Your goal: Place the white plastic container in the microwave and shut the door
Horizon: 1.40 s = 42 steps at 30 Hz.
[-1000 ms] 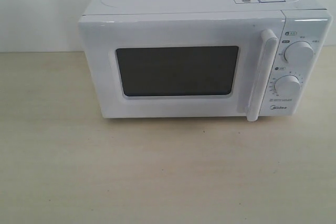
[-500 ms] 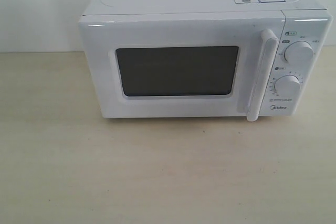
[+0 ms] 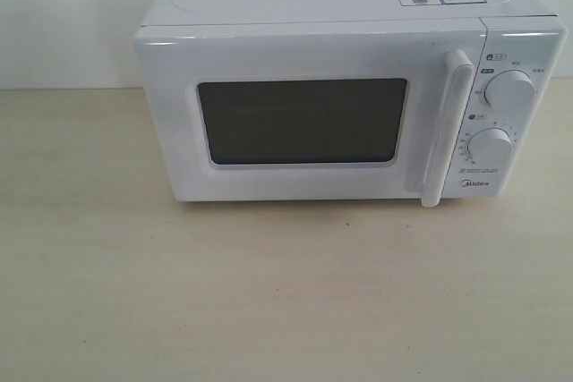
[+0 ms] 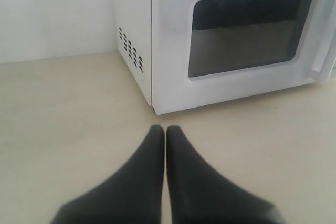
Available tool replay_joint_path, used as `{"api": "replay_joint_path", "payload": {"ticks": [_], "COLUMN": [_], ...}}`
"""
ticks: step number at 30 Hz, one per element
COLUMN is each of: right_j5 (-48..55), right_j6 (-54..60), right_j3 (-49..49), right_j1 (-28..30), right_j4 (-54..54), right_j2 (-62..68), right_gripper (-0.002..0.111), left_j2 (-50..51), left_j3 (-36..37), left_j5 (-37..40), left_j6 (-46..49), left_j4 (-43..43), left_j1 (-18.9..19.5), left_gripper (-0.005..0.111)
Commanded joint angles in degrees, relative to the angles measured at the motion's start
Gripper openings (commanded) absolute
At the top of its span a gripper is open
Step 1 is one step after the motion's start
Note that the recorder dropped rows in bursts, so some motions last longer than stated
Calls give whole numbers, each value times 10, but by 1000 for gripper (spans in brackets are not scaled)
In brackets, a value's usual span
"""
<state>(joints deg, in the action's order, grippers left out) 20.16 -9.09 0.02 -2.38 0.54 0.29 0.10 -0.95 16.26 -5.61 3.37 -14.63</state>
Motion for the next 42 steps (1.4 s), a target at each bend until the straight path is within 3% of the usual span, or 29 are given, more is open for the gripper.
{"api": "replay_joint_path", "payload": {"ticks": [1,7,19,42], "right_j5": [-1,-1,-1,-1], "right_j6": [2,2,2,2], "right_j3": [0,0,0,0], "right_j1": [1,1,1,1], "right_j4": [-1,-1,-1,-1], "right_j2": [-3,-3,-3,-3], "right_gripper": [0,0,0,0], "left_j2": [-1,-1,-1,-1], "left_j3": [3,9,9,9], "left_j5": [-21,-64,-32,-12], "left_j6": [-11,-11,-62,-68], "left_j4": [12,36,36,33], "left_j1": [10,12,61,81], "left_gripper": [4,4,4,4]}}
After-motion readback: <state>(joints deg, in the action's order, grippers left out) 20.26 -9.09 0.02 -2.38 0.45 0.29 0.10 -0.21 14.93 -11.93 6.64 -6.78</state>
